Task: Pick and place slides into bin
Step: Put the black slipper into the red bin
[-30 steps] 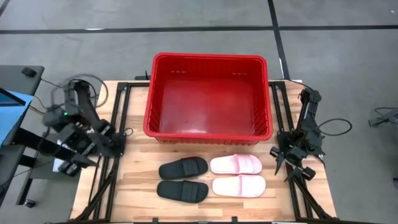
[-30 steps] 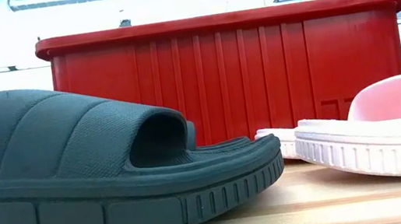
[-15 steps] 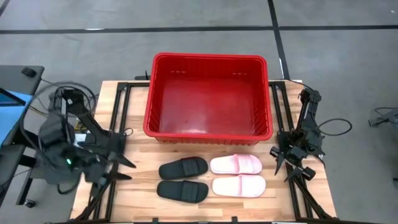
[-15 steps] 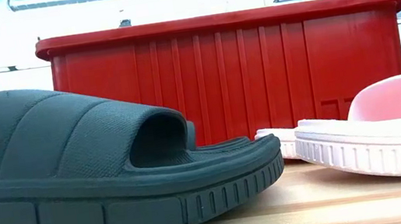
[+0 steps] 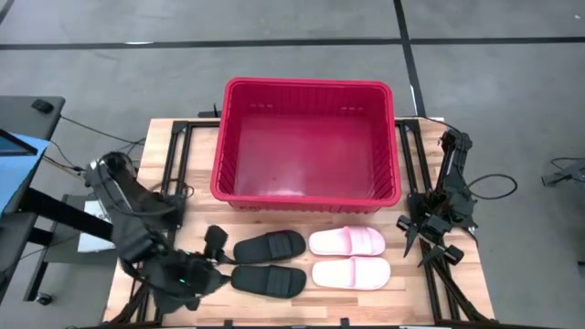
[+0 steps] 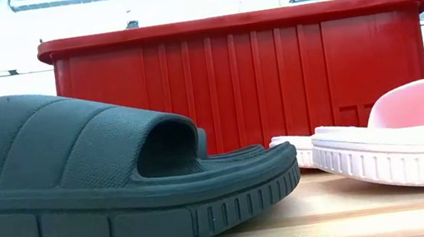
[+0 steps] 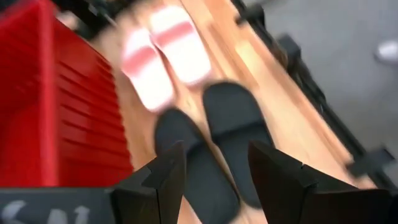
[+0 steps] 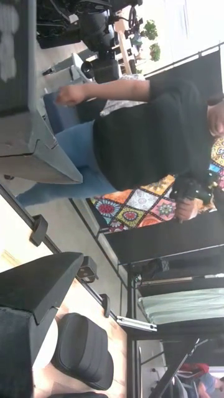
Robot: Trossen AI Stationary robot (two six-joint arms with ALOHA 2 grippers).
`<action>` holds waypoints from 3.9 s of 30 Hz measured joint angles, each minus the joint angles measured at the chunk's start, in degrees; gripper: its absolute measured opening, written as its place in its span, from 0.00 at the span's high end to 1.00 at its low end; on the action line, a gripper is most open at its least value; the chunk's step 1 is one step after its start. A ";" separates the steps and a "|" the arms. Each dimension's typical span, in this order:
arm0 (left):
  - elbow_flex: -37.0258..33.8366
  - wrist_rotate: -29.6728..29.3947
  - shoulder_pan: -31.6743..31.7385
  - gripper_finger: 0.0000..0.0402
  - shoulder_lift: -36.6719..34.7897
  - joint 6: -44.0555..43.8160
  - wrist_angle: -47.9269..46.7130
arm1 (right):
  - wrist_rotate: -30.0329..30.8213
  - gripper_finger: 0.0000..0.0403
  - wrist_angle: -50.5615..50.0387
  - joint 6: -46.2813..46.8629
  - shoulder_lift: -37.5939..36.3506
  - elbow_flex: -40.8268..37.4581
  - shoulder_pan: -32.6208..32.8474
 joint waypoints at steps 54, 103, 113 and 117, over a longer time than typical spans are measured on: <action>-19.15 14.03 12.21 0.82 16.17 38.78 -2.44 | 0.00 0.55 0.00 0.00 -0.01 0.02 0.00; -33.53 13.02 10.68 0.99 15.78 35.66 16.91 | 0.00 0.55 -0.02 0.00 0.00 0.01 -0.02; -33.57 15.21 7.88 1.00 11.37 29.69 14.03 | 0.00 0.55 0.00 -0.01 0.01 0.00 0.00; -32.30 14.48 6.50 1.00 9.16 27.55 11.97 | 0.00 0.55 0.00 -0.01 0.00 0.01 0.00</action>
